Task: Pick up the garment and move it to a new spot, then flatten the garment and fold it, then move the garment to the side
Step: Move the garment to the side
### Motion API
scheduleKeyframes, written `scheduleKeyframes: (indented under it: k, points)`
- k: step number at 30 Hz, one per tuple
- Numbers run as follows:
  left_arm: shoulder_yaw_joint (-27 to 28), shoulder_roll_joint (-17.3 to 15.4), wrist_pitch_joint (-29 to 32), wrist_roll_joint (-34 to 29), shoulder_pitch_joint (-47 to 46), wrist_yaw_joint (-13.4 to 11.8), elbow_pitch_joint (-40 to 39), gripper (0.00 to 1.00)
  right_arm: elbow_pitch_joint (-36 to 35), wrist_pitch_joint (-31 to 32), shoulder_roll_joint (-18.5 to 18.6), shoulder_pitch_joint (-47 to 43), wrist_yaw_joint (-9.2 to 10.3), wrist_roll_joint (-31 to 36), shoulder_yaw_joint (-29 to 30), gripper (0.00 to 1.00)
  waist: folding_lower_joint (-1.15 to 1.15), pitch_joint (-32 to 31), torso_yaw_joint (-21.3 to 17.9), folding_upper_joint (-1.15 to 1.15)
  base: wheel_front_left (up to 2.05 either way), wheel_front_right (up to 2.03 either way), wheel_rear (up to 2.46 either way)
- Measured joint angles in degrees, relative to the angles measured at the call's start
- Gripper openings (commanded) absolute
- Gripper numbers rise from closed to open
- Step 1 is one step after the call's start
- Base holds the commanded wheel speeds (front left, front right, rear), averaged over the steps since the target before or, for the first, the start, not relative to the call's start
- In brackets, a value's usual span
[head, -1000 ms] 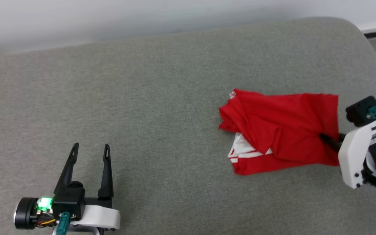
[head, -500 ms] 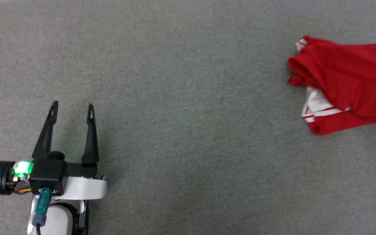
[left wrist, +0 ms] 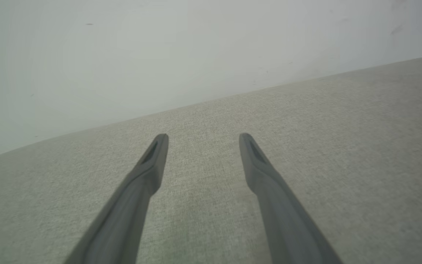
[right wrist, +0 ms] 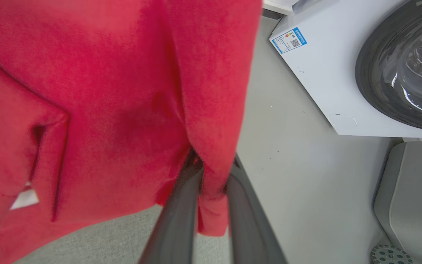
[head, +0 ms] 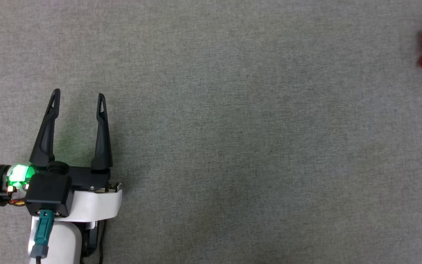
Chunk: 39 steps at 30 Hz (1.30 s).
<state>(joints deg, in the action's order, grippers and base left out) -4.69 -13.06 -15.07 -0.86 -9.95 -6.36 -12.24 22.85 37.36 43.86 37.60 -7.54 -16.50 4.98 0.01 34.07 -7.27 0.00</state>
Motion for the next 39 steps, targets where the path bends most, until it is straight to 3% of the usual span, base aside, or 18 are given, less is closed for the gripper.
scheduleKeyframes:
  k: [7,8,9,16,27,39]
  points:
    - [-0.3,-0.4,0.0,0.0,-0.4,-0.9,-0.8,1.00,0.6,0.8,-2.6,0.3,0.00,3.6,5.6,0.02,0.00,0.9,0.6,0.00,0.00,0.00,0.00]
    - [-0.4,-0.4,0.0,0.0,-0.4,-1.0,-0.8,1.00,0.6,0.7,-3.3,0.3,0.00,4.1,6.2,0.73,0.00,0.8,0.6,0.00,0.00,0.00,0.00]
    - [-0.4,-0.4,0.0,0.1,-0.4,-1.2,-0.7,1.00,0.7,0.6,-3.9,0.3,0.00,4.7,6.4,1.00,0.00,0.6,0.6,0.00,0.00,0.00,0.00]
    - [-0.8,0.1,0.0,0.6,0.6,-2.1,0.7,1.00,0.9,-3.9,-5.5,-0.5,0.00,8.4,6.6,1.00,0.00,-3.1,0.8,0.00,0.00,0.00,0.00]
    - [-0.5,2.3,0.0,2.1,6.9,-3.5,3.2,1.00,-5.6,-20.0,-9.0,-4.3,0.01,7.5,2.7,1.00,-0.01,-13.8,1.5,0.00,0.00,0.00,0.00]
    - [0.4,3.6,0.0,3.0,11.3,-3.2,6.5,1.00,-15.3,-39.0,-20.5,-12.0,0.01,9.3,1.8,1.00,-0.02,-22.8,4.2,0.00,0.00,0.00,0.00]
